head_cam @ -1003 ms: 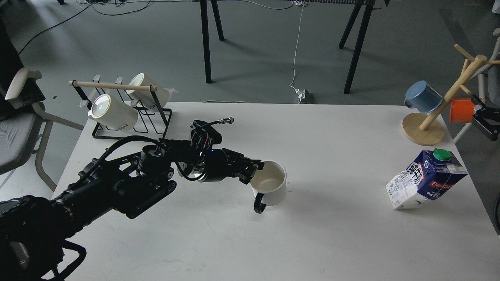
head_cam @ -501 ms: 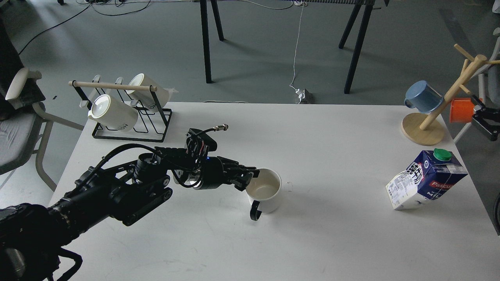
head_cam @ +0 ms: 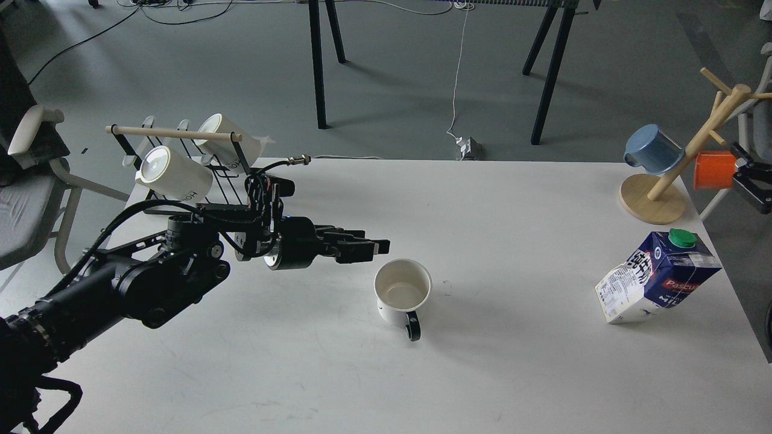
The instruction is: Place cup and milk with both arms
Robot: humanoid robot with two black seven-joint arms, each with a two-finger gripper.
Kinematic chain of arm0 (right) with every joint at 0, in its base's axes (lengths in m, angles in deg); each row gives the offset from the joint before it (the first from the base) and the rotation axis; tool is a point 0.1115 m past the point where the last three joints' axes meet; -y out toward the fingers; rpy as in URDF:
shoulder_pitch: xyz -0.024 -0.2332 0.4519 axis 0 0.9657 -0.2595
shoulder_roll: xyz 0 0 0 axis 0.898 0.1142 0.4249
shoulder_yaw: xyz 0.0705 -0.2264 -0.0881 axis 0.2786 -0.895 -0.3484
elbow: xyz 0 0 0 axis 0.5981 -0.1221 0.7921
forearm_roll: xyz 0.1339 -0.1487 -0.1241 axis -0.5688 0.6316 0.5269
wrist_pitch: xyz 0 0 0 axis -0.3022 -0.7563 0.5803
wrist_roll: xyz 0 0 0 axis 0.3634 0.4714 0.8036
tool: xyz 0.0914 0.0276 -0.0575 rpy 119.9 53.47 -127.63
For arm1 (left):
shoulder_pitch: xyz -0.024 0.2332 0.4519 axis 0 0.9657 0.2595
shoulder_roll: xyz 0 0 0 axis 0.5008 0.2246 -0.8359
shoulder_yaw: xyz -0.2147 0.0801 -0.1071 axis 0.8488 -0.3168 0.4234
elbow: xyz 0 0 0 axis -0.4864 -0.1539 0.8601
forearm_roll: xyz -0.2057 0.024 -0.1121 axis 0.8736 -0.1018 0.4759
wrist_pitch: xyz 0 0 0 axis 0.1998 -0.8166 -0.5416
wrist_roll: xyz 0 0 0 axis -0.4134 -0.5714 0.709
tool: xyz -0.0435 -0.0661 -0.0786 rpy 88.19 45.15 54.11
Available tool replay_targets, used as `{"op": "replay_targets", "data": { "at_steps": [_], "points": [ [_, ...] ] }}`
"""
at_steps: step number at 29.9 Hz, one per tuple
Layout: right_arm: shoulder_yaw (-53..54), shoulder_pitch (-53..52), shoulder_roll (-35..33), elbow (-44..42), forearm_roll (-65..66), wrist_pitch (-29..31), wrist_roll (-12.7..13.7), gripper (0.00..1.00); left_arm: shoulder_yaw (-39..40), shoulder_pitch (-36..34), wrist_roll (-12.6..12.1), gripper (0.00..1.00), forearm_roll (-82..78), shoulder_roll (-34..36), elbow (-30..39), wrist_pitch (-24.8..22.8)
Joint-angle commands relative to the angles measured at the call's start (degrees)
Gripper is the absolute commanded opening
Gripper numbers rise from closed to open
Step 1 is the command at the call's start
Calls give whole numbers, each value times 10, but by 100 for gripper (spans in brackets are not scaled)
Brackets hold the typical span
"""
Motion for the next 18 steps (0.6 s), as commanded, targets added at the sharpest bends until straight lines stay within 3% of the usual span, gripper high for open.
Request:
{"op": "replay_targets", "data": {
  "at_steps": [1,7,14,18],
  "points": [
    [2,4,-52,2,-6,0,14,98,36,1,0,85,150,64,1,-16],
    [2,68,-112,-8,-74,0,109,99,45,3,0,89,408,160,-36,-16],
    [-1,174,-127,-90,-88,0,111,99,44,32,0,92,519,213,-53,-16],
    [-5,260,-109,-86,-159,0,111,99,44,42,0,92,521,217,-55,-16]
  ]
}}
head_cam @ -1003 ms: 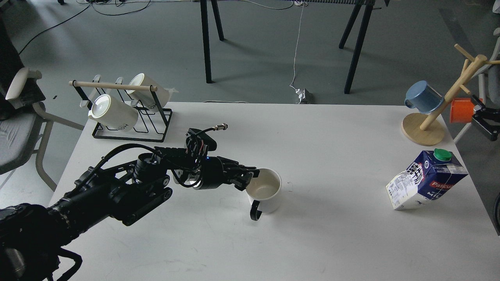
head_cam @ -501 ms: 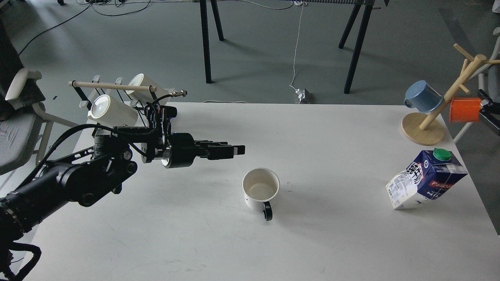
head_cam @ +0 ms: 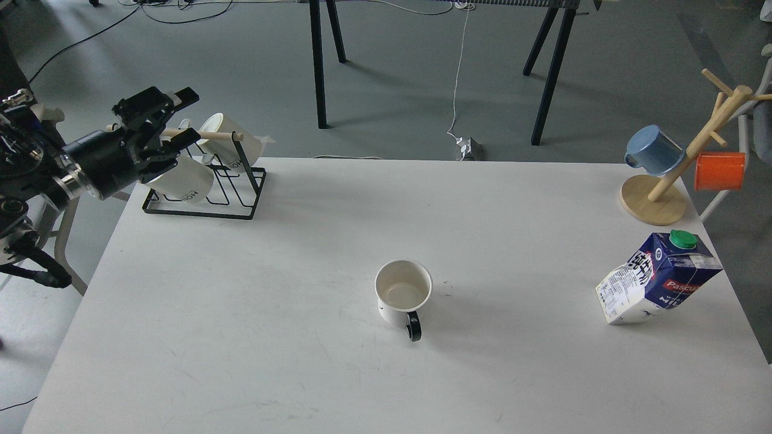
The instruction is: Place cup and milk with both arms
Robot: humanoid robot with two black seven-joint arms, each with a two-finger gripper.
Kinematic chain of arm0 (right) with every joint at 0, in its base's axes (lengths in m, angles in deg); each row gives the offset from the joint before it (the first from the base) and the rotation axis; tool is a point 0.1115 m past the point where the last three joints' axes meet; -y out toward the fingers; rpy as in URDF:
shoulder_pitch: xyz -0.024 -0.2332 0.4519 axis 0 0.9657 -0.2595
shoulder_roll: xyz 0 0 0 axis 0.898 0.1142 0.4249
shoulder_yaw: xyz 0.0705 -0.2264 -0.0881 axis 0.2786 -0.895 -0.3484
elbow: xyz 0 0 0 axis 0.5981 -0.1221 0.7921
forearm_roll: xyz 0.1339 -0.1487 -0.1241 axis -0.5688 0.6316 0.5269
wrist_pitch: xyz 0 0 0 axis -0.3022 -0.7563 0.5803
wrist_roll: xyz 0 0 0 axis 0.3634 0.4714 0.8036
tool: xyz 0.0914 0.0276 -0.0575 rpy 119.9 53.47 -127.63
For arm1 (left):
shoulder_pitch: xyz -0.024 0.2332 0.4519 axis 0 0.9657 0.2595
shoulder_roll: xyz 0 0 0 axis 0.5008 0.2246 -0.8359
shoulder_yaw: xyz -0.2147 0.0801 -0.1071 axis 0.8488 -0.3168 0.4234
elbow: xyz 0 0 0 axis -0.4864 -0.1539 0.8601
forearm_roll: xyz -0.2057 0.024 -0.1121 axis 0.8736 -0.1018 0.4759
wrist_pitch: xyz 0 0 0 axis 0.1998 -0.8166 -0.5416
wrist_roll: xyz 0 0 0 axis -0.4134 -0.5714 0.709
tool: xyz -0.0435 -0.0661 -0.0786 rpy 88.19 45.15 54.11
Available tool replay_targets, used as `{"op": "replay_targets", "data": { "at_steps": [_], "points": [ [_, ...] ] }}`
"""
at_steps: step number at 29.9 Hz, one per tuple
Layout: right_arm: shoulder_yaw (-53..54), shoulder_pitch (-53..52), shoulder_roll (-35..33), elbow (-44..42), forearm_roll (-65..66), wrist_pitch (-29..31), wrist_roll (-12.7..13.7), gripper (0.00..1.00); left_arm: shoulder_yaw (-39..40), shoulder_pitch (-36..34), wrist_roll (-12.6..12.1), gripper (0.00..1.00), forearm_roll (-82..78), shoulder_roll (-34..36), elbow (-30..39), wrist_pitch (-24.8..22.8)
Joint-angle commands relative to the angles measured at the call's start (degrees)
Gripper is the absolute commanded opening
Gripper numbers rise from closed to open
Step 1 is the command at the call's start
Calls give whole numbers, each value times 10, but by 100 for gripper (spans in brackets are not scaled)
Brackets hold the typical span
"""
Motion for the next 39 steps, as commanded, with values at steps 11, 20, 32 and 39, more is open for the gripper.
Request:
{"op": "replay_targets", "data": {
  "at_steps": [11,20,32,39],
  "points": [
    [-10,162,185,107,-60,0,0,99,-2,13,0,92,3,0,-1,0],
    [-9,154,217,158,-60,0,0,99,-3,25,0,92,1,-3,-1,0],
    [-48,55,242,147,-52,0,0,99,-3,34,0,92,2,-7,-1,0],
    [-50,26,269,117,-53,0,0,99,-2,48,0,92,2,-7,-1,0]
  ]
}}
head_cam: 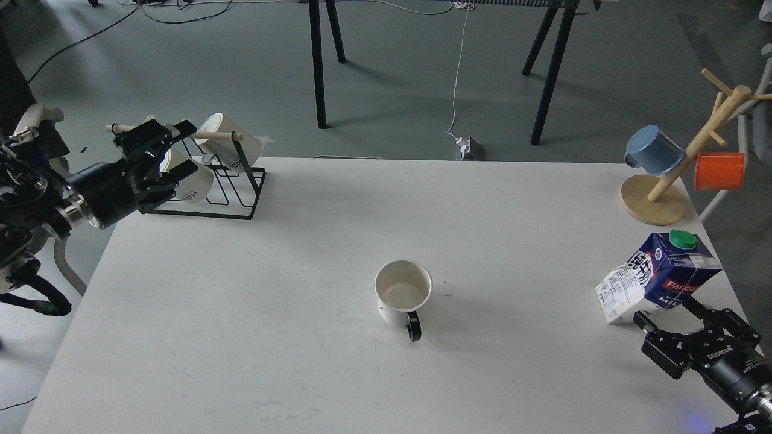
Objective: Place cup and milk with both arms
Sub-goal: 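Reach the right gripper to the milk carton and grasp it, then carry the milk carton with the right gripper toward the mug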
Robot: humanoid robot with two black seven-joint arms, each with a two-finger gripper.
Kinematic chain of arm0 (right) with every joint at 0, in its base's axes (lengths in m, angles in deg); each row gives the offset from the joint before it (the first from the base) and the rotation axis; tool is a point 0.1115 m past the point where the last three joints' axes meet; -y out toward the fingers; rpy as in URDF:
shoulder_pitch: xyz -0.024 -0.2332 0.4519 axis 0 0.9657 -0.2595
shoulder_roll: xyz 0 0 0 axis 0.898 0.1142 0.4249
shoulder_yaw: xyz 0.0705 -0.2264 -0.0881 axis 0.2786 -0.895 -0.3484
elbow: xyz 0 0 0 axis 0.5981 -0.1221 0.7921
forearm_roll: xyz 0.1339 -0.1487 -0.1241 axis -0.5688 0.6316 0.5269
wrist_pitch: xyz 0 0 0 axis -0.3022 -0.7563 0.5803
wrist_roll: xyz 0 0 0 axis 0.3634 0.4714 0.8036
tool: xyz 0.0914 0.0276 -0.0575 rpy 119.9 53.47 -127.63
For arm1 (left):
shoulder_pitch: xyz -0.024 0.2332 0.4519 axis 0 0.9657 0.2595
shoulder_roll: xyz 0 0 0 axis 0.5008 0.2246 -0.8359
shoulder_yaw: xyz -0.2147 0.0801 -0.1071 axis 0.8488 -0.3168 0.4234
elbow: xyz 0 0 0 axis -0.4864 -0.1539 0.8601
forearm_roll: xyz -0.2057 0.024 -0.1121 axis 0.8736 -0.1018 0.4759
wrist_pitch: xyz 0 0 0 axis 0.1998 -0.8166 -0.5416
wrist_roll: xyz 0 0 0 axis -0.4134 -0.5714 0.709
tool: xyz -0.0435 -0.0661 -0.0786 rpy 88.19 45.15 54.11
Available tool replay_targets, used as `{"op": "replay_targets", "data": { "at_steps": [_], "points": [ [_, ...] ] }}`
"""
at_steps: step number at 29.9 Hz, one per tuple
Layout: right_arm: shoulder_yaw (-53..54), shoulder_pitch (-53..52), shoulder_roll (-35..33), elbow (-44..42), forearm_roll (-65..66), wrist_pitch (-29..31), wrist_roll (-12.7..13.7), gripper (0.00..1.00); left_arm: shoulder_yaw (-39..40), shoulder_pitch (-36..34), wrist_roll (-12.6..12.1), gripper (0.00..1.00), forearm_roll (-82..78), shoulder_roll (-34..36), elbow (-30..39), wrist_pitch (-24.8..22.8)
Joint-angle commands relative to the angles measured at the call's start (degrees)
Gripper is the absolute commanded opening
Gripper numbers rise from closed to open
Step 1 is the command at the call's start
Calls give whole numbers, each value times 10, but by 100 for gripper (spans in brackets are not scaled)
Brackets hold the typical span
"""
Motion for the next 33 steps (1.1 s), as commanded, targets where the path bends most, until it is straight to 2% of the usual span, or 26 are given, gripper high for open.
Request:
{"op": "replay_targets", "data": {
  "at_steps": [1,17,19,22,24,28,33],
  "points": [
    [5,-12,13,-14,-1,0,0,99,1,7,0,92,0,1,0,0],
    [10,-74,52,-70,-3,0,0,97,0,13,0,92,0,0,0,0],
    [12,-75,54,-70,-3,0,0,89,0,13,0,92,0,0,0,0],
    [12,-76,55,-67,-2,0,0,50,0,17,0,92,-1,1,0,0],
    [11,-79,56,-65,-1,0,0,37,0,17,0,92,-2,0,0,0],
    [11,-81,56,-63,-3,0,0,31,0,18,0,92,-2,0,0,0],
    [-1,-84,56,-31,3,0,0,31,-1,18,0,92,-3,0,0,0]
  ]
}}
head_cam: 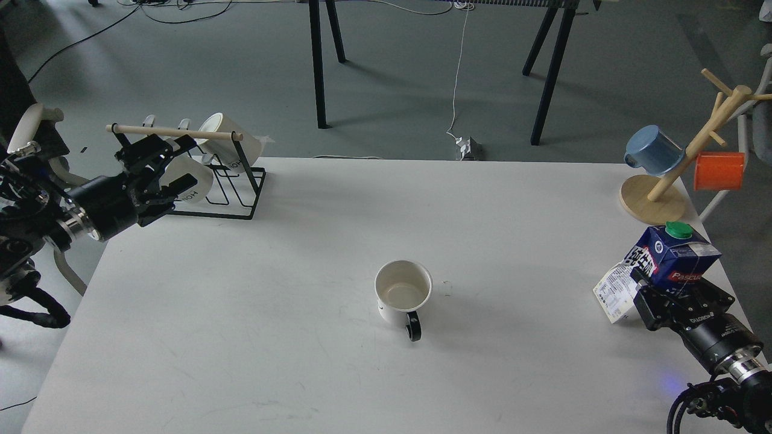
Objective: Place cup and milk with both arms
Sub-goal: 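Carry the milk carton with the right gripper toward the mug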
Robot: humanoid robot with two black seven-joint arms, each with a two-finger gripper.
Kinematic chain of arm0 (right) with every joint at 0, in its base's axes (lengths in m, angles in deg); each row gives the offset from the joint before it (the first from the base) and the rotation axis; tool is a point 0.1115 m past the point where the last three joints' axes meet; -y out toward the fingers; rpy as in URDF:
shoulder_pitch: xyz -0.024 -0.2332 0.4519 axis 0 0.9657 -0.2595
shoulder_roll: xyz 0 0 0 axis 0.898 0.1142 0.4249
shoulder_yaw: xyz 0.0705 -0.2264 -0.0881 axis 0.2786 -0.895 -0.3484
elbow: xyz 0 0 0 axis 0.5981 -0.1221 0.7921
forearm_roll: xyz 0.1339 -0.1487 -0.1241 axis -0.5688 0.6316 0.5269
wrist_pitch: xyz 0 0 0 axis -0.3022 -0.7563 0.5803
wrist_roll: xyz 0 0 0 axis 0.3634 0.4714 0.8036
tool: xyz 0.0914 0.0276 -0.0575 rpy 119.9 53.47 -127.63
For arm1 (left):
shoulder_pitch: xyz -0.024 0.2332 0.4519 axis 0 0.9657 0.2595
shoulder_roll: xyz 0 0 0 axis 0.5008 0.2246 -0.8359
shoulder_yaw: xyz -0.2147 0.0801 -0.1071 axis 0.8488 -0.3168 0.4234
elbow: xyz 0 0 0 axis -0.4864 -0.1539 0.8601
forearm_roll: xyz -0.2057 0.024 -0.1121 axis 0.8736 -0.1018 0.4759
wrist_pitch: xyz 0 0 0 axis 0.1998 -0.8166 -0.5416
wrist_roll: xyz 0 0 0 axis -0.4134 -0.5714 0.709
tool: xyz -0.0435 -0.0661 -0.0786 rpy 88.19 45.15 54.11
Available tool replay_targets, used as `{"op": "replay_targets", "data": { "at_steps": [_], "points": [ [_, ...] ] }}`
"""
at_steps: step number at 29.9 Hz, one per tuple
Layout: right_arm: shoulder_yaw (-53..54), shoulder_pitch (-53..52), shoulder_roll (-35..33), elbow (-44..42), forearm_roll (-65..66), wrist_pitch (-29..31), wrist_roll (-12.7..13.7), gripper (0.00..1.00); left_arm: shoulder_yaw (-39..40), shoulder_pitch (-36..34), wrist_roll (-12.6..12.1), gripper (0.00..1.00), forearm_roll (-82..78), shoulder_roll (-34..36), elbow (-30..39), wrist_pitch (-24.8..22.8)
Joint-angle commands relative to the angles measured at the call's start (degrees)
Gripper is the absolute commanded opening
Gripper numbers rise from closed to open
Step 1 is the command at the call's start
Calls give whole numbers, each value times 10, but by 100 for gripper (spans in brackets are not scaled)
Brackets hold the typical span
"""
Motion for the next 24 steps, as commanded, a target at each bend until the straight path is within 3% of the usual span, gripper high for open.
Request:
{"op": "replay_targets", "data": {
  "at_steps": [1,9,24],
  "points": [
    [-12,-3,0,27,6,0,0,31,-1,1,0,92,-1,0,0,0],
    [-94,-68,18,65,57,0,0,31,0,12,0,92,-1,0,-6,0],
    [-167,-160,97,18,170,0,0,31,0,14,0,92,-2,-10,-10,0]
  ]
}}
